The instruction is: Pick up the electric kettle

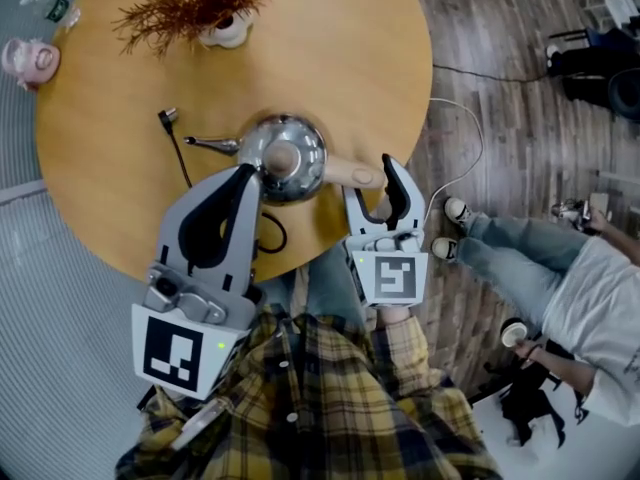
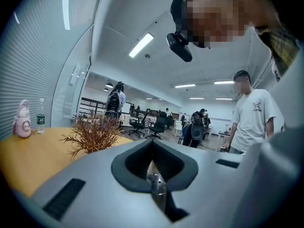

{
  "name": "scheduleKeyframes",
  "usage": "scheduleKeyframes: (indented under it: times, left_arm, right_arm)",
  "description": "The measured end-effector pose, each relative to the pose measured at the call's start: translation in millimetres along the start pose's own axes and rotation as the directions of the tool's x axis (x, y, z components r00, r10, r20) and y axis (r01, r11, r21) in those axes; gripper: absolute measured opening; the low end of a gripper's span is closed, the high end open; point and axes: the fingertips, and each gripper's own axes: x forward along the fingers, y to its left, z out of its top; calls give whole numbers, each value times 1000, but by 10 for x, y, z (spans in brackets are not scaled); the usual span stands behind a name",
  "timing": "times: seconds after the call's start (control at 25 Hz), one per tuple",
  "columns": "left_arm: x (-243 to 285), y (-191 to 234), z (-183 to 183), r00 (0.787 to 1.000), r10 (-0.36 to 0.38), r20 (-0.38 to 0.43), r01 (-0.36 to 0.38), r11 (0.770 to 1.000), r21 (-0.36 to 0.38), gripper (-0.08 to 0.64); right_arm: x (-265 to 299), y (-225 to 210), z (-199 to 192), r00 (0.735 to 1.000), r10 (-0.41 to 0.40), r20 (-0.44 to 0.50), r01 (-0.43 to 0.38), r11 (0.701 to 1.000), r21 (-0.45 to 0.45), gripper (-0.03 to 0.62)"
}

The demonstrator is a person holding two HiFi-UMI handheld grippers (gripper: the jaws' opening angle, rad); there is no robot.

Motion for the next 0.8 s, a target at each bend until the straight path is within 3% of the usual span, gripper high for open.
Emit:
scheduleKeyframes:
  times: [0.28,0.44,0.56,0.8]
  left_arm:
    - [14,18,-45,1000,5,-8,-6,1000,-5,3]
    - [10,43,-63,1000,13,-11,-13,1000,-11,3]
    - [-4,73,-60,1000,19,-8,-19,1000,-12,3]
    - [-31,118,-66,1000,25,-7,-25,1000,-16,3]
  right_arm:
    - [149,-74,1,999,-36,4,36,999,28,221]
    - [221,-96,32,998,-69,-1,69,997,28,178]
    - [252,-84,42,996,-79,47,79,997,4,126]
    - [269,-117,57,990,-128,61,128,992,-11,109]
